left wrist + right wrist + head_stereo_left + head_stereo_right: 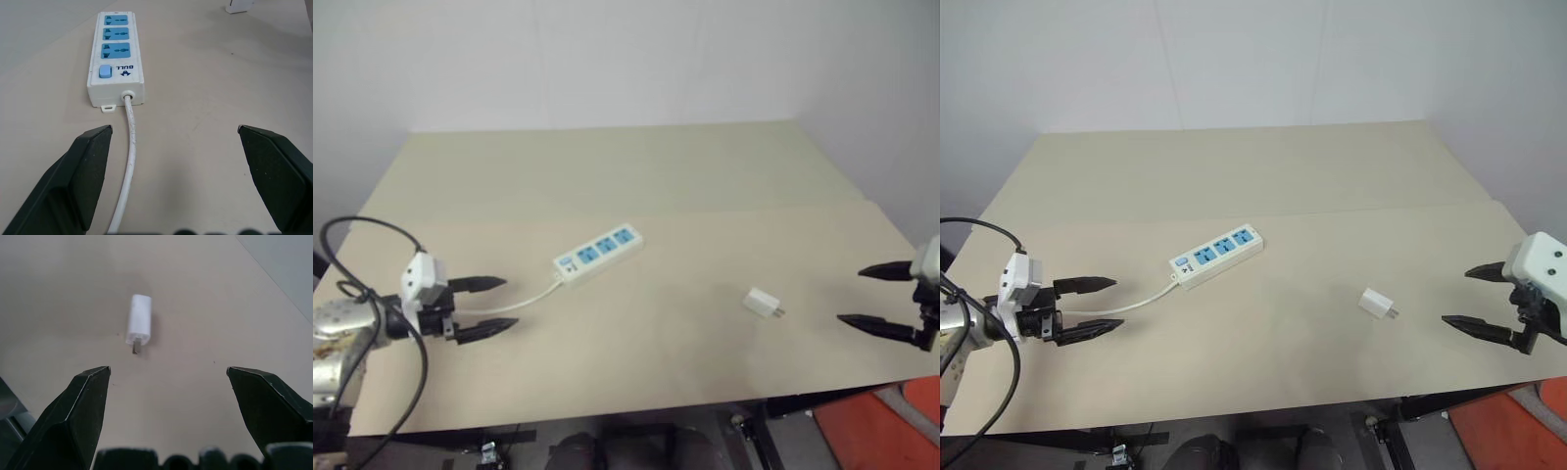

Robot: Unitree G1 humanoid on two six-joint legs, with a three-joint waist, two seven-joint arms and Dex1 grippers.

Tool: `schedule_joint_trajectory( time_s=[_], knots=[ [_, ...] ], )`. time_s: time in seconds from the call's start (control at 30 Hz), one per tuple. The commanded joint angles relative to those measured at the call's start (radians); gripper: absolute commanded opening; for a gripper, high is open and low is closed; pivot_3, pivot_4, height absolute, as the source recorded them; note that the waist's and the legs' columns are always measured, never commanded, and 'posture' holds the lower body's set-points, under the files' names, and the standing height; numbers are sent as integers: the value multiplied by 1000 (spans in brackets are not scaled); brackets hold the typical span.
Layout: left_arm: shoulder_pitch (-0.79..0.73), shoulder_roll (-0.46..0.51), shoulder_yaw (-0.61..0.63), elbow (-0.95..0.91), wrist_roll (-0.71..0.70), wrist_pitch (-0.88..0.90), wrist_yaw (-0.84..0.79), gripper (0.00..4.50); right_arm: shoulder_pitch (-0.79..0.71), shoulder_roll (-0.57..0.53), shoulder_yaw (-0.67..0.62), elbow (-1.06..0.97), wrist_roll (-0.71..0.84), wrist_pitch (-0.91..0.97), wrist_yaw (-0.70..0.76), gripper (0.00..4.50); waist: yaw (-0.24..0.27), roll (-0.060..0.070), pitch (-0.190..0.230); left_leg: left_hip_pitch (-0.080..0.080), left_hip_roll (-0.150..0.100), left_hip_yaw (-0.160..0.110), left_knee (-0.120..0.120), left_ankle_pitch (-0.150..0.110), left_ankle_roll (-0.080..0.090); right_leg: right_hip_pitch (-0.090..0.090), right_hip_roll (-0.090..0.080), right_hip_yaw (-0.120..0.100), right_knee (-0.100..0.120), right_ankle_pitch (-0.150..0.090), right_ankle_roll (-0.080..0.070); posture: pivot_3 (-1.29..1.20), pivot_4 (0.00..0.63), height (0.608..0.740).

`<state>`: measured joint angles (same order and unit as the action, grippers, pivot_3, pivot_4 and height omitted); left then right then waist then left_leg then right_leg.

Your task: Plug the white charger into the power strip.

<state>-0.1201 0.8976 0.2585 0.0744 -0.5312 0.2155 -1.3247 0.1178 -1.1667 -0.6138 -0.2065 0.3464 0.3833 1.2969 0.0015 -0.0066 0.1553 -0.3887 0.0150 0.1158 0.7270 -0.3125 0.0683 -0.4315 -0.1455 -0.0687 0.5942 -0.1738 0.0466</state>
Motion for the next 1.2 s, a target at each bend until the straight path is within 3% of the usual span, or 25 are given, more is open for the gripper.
schedule_joint_trajectory(
  time_s=[0.03,0.13,0.43,0.8,0.87,1.2],
  knots=[
    [-30,0,19,-3,-2,-26,-2,4477,-1,-18,-48,-41,16,14,4,4500,0,0,0,0,0,0,0,0,0,0,0,0,0,0,0,0,150,740],
    [-60,-3,6,10,4,-22,-1,4477,-13,11,-36,-37,-34,-35,-70,4500,2,0,0,0,0,0,0,0,0,0,0,0,0,0,0,0,150,740],
    [-159,-27,-47,113,70,-85,-1,4477,18,62,-29,-86,-50,-71,-107,4500,7,0,0,0,-1,0,0,0,0,1,0,0,0,0,0,0,150,740],
    [-443,-220,-142,454,181,-283,26,4477,26,133,-20,-228,-25,-11,-209,4500,12,-1,0,1,-2,0,1,0,0,5,0,-2,0,0,1,0,150,740],
    [-474,-272,-145,526,210,-414,37,4477,39,154,-23,-251,-32,-11,-226,4500,11,-1,0,1,-2,-1,2,0,0,5,0,-2,-1,1,1,0,150,740],
    [-599,-392,-183,799,280,-568,25,4477,80,217,-27,-327,-30,5,-292,4500,9,-6,2,1,-2,-1,2,-1,3,6,0,-2,-1,1,2,0,150,740]
  ],
)
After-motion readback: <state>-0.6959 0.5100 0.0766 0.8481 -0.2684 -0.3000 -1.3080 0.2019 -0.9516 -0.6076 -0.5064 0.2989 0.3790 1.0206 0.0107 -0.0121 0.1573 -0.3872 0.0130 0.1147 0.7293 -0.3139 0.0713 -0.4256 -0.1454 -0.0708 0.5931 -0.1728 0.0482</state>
